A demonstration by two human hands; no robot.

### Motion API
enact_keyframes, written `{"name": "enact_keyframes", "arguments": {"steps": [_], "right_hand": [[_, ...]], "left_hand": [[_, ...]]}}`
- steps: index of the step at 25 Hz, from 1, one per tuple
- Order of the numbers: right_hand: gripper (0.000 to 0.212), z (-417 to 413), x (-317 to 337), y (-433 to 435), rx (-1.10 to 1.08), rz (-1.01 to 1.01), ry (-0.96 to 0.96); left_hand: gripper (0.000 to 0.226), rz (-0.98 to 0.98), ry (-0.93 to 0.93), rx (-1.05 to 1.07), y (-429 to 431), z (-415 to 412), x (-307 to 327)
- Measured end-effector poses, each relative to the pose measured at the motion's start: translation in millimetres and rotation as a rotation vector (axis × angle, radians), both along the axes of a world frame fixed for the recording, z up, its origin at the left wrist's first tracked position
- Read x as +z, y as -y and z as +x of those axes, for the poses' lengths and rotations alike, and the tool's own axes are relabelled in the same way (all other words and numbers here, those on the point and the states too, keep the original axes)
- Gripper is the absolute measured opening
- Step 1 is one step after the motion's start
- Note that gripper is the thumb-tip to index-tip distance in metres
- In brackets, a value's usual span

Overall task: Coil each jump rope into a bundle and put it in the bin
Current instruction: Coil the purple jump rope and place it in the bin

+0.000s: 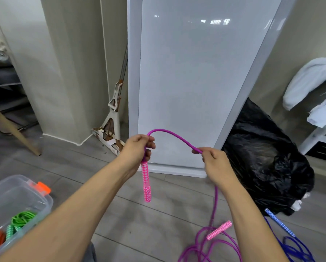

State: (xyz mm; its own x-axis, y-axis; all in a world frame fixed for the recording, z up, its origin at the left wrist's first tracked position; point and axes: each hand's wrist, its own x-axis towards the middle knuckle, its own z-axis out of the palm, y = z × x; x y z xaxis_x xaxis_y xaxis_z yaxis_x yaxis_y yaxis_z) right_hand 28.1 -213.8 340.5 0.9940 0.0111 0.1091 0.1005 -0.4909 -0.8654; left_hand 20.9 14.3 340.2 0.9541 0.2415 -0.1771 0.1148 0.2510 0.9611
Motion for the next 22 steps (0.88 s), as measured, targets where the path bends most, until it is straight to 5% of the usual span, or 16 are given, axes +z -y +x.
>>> {"name": "enact_keyframes", "arguments": {"steps": [7,15,18,22], "right_hand": [[0.007,-25,5,-52,0.119,0.292,0.037],[0.012,-29,-9,-65,0.12,0.216,0.113],[0.011,-31,-6,-63,0.082,0.169,0.142],[0.02,-31,-7,-61,0.142,0.032,0.112]], "left_hand": [[0.023,-0.138,-0.016,-0.159,21,-15,1],[0.024,-0.278,-0.098,-0.163,26,-16,-1],[0.021,-0.215,-0.05,-0.208,25,-17,-1],[0.015,0.098,0.028,-0.111,24,-15,-3]]}}
